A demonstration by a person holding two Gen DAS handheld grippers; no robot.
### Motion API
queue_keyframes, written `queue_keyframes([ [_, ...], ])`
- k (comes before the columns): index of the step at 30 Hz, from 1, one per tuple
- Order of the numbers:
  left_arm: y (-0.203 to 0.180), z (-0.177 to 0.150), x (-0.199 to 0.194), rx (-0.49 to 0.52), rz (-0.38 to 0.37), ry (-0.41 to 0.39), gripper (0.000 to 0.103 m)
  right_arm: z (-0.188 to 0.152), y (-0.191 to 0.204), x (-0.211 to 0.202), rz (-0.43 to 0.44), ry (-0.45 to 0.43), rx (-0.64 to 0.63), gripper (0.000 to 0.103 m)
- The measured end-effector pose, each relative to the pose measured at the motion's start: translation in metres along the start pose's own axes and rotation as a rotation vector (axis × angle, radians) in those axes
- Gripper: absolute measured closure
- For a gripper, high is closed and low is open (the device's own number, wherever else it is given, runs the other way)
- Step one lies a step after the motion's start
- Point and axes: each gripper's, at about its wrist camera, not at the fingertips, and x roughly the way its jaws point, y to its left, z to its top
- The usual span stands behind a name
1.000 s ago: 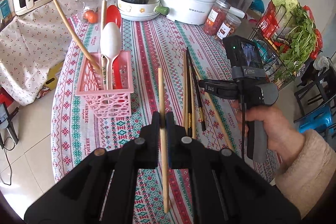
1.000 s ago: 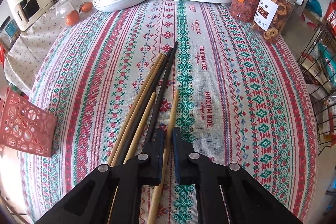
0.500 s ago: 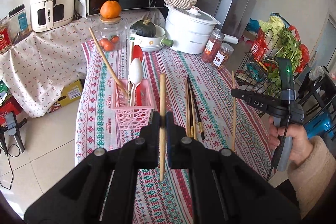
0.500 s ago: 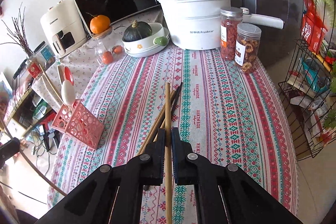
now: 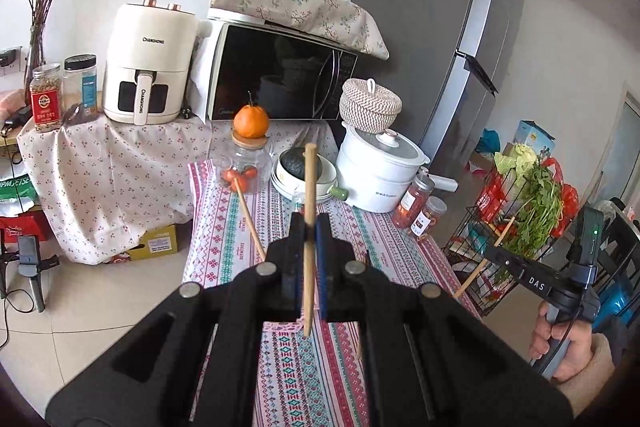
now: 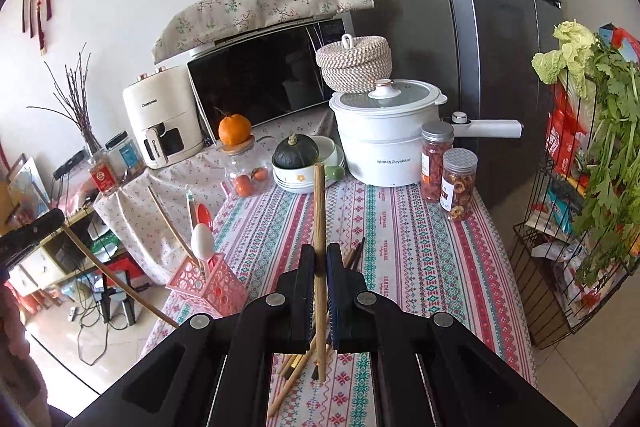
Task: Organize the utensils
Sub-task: 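Carry both chopsticks over the pink basket and drop them in with both tools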
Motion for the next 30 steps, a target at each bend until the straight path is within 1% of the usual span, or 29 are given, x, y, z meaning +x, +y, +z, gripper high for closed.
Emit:
queue_keyframes([
  [3,0.003,0.007,0.0,-0.011,0.01,-0.065,0.097,0.009,0.009,-0.005,0.025,-0.024,-0.01,0.097],
  [5,0.003,0.009,0.005,0.0,0.033,-0.093,0.097,0.013,0.015,-0.006,0.04,-0.04,-0.014,0.097],
  [9,0.007,0.009,0.027,0.008,0.075,-0.09,0.097,0.017,0.024,-0.005,0.067,-0.057,-0.016,0.097],
  [13,0.011,0.003,0.053,0.017,0.106,-0.042,0.097,0.017,0.032,0.0,0.083,-0.058,-0.021,0.097],
  [15,0.014,-0.003,0.067,0.019,0.128,-0.003,0.097,0.016,0.035,0.003,0.089,-0.057,-0.027,0.097],
  [20,0.022,-0.016,0.093,-0.004,0.145,0.088,0.097,0.014,0.045,0.008,0.109,-0.052,-0.045,0.097],
  [24,0.026,-0.02,0.104,-0.02,0.142,0.13,0.097,0.012,0.052,0.014,0.12,-0.04,-0.055,0.097],
  [26,0.028,-0.021,0.107,-0.046,0.115,0.138,0.096,0.011,0.054,0.016,0.129,-0.041,-0.059,0.097],
  [28,0.029,-0.02,0.108,-0.068,0.094,0.147,0.084,0.01,0.058,0.019,0.138,-0.041,-0.063,0.097],
  [29,0.029,-0.02,0.108,-0.073,0.09,0.149,0.07,0.01,0.059,0.021,0.144,-0.04,-0.062,0.097],
  [30,0.029,-0.021,0.107,-0.076,0.094,0.146,0.06,0.01,0.061,0.023,0.151,-0.039,-0.06,0.097],
])
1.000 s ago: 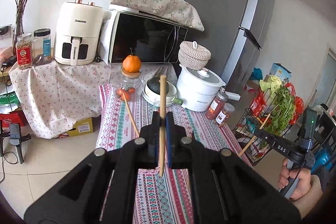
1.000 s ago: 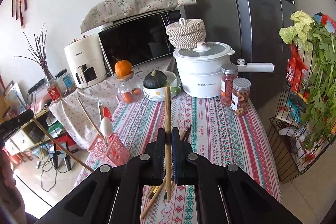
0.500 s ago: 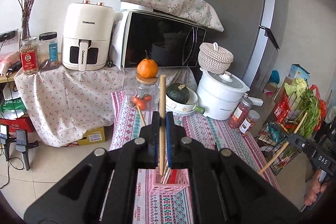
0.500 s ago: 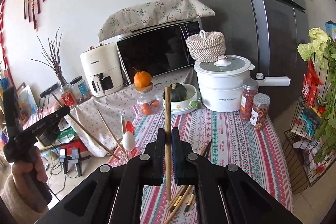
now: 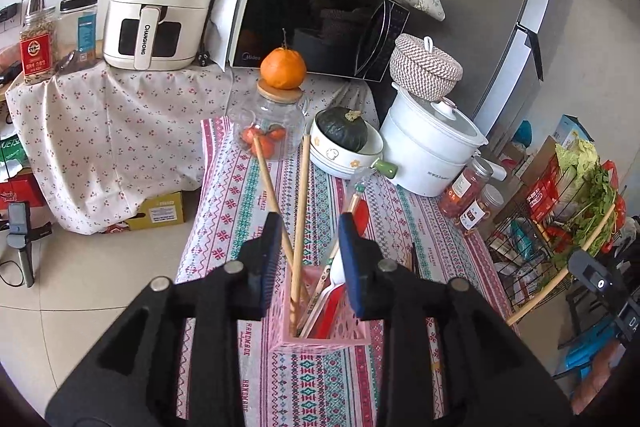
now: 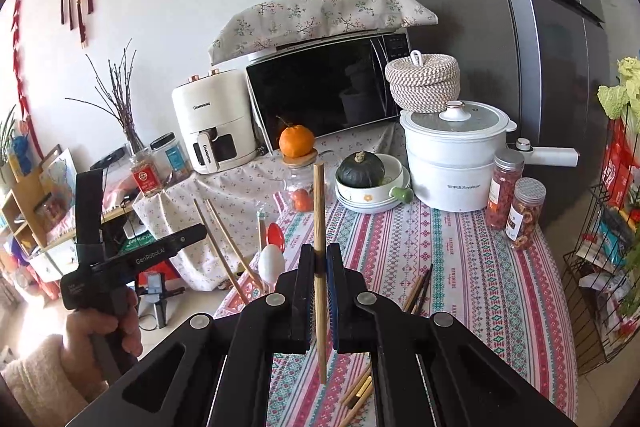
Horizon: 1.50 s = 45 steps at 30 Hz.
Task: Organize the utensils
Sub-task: 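Carry both chopsticks over the pink basket and drop them in with both tools, then move both tools back to the chopstick pile and open them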
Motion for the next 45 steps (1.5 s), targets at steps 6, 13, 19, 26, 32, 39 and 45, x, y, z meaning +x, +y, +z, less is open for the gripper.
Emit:
queue_keyframes([
  [6,0.0,-0.004,-0.01,0.009,0.007,0.021,0.046,0.009,0.011,0.006,0.027,-0.038,0.025,0.097],
  [13,0.012,-0.02,-0.014,0.045,0.046,0.104,0.03,0.026,0.025,0.015,0.061,-0.114,0.066,0.097],
  [19,0.021,-0.033,-0.018,0.09,0.075,0.152,0.021,0.031,0.035,0.033,0.083,-0.147,0.09,0.097],
  [26,0.029,-0.04,-0.01,0.09,0.098,0.208,0.02,0.019,0.044,0.073,0.042,-0.082,0.055,0.097],
  [32,0.024,-0.043,-0.007,0.102,0.098,0.224,0.02,0.002,0.048,0.106,0.023,0.021,0.025,0.097],
  [39,0.018,-0.046,-0.006,0.127,0.102,0.229,0.019,-0.007,0.049,0.123,0.03,0.084,0.016,0.096],
  [45,0.012,-0.047,-0.006,0.136,0.106,0.232,0.019,-0.003,0.046,0.112,0.044,0.065,0.037,0.054],
])
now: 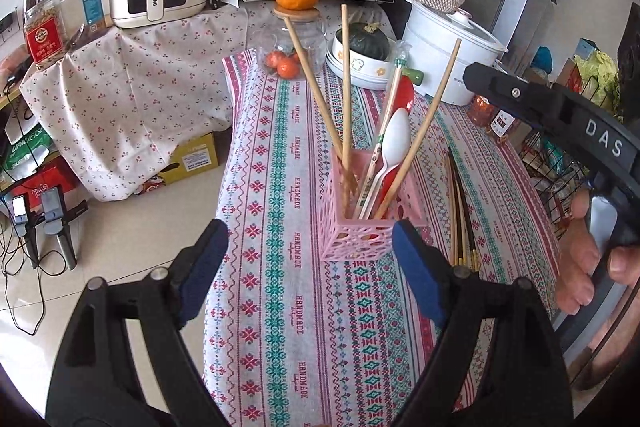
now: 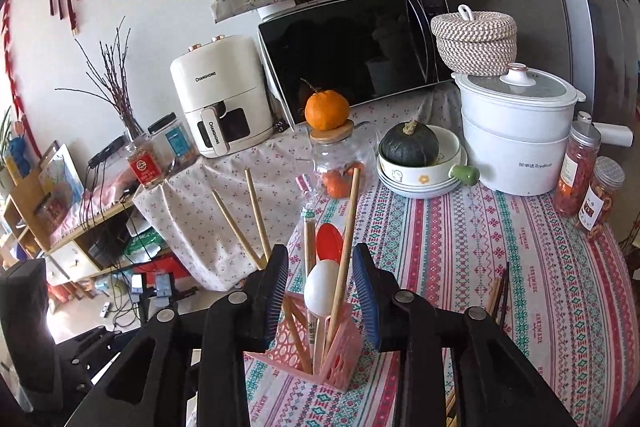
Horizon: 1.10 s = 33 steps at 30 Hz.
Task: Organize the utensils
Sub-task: 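Move both tools back to the chopstick pile and open them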
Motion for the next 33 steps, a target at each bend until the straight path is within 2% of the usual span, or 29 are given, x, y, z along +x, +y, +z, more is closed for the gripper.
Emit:
queue_keyframes([
  [6,-0.009,-0.002,-0.003,0.02,-0.015,-0.004,0.017,0.006,-0.012,-0.024,0.001,-0.024,0.022,0.03],
  [12,-0.022,-0.007,-0.008,0.044,-0.031,-0.002,0.015,0.002,-0.036,-0.046,-0.043,0.006,0.01,0.017],
  [22,-0.053,-0.014,-0.014,0.079,-0.083,0.003,0.012,-0.023,-0.084,-0.073,-0.19,0.071,-0.064,0.011],
  [33,-0.123,-0.011,0.011,0.148,-0.106,0.048,0.012,-0.039,-0.157,-0.088,-0.293,0.162,0.091,0.01],
])
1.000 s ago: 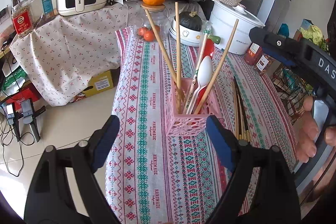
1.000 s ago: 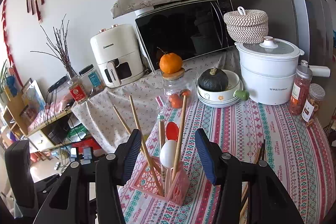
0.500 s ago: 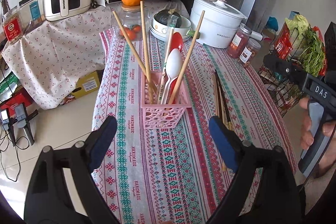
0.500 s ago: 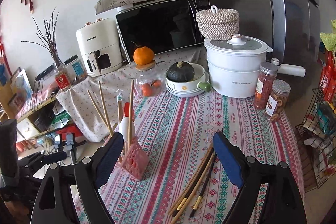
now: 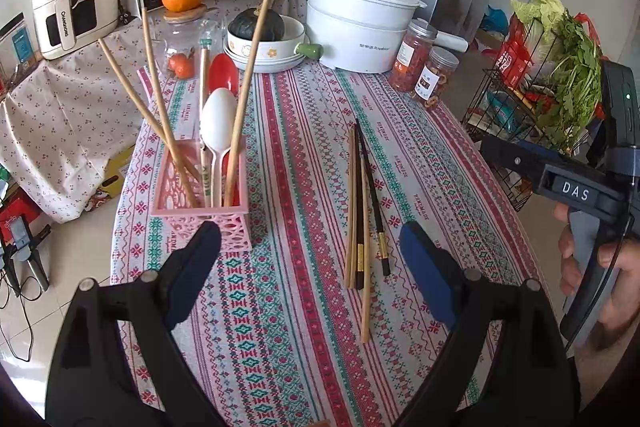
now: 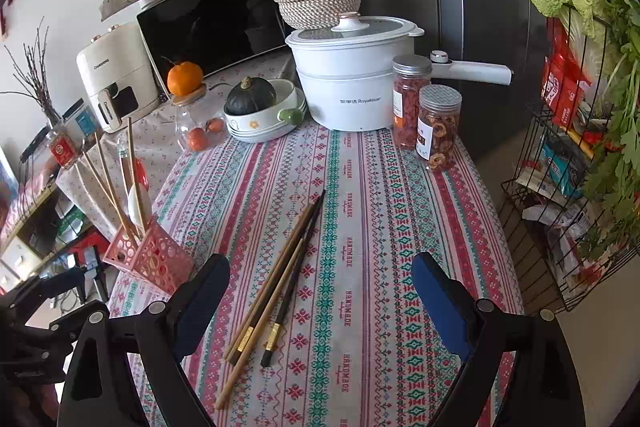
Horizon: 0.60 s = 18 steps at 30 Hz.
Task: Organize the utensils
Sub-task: 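Move both tools back to the chopstick pile and open them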
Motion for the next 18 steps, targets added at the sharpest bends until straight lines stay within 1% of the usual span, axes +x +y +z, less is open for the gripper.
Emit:
queue_keyframes([
  [3,-0.022,0.004,0.016,0.037,0.012,0.027,0.012,-0.002,-0.017,0.007,-0.034,0.023,0.018,0.01],
  [8,-0.051,0.012,0.051,0.14,0.067,0.08,0.012,0.001,-0.04,0.021,-0.063,0.048,0.043,0.01],
  [10,-0.056,0.017,0.068,0.156,0.085,0.111,0.016,0.003,-0.048,0.026,-0.064,0.055,0.062,0.01],
  [12,-0.056,0.024,0.087,0.141,0.08,0.152,0.03,0.004,-0.054,0.032,-0.069,0.066,0.076,0.01],
  [13,-0.056,0.027,0.097,0.123,0.071,0.178,0.035,0.003,-0.056,0.036,-0.071,0.075,0.081,0.01],
  [15,-0.054,0.035,0.119,0.083,0.041,0.228,0.053,0.001,-0.059,0.043,-0.069,0.099,0.087,0.01],
  [16,-0.052,0.038,0.129,0.065,0.031,0.249,0.057,0.001,-0.06,0.046,-0.065,0.11,0.088,0.01],
  [18,-0.049,0.046,0.15,0.035,0.026,0.282,0.076,0.0,-0.063,0.051,-0.065,0.122,0.087,0.01],
])
